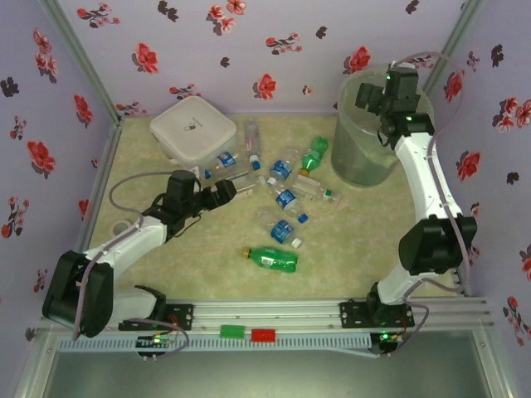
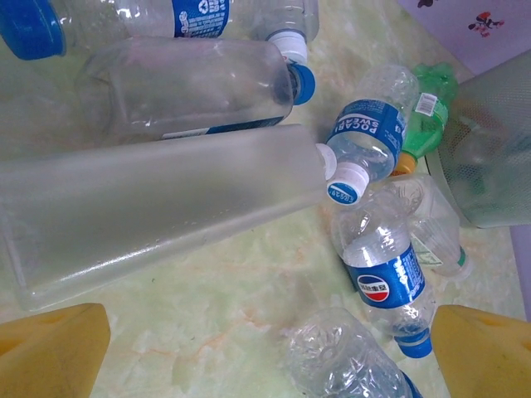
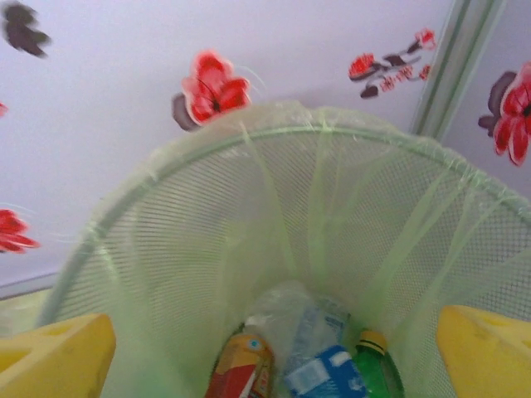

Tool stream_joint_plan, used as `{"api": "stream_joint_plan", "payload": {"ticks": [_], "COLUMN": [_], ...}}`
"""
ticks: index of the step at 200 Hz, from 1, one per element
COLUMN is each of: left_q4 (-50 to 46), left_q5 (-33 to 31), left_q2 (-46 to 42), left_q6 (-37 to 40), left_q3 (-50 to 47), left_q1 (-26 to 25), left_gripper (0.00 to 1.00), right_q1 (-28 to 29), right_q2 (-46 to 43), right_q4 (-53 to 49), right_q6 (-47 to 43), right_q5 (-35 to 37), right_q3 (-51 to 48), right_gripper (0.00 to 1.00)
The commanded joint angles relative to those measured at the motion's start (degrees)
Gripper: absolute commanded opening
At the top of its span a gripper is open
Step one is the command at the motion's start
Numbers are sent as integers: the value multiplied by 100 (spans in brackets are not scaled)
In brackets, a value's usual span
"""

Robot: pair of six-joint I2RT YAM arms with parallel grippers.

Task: Put the plastic bottles in the bin

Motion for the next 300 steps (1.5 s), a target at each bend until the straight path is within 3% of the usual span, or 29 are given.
{"api": "stream_joint_plan", "payload": {"ticks": [1,56,122,173,216,265,300], "left_q4": [-24,-28,153,13,-119,128,239], "left_q5": [-28,-28,-33,-116,-291,-292,-130], "left_q2": [-154,-163,-422,-1104,-1489,-1435,-1098], "left_q6": [152,91,-81,-47,-113,-202,-280], "left_q3": [139,154,-194,-802,-1086,-1052,-845], "left_q1": [20,127,318,465,829,948,954], "left_gripper": [100,100,100,100,100,100,100], "right_q1": [94,1319,3042,4635,5690,6499,6635], "right_q2": [-492,-1680,-2653,-2429,-1654,-724,-548], "right_q4": [5,54,731,481,-232,-1834,-2113], "right_q6": [-50,-174,339,548,665,410,428], "right_q5": [-522,-1182,-2375,-1765,-1488,-795,-581], "right_q3": [57,-1155,-3596,-4461,-4346,-3581,-3578], "right_gripper": [100,100,100,100,94,92,88]}}
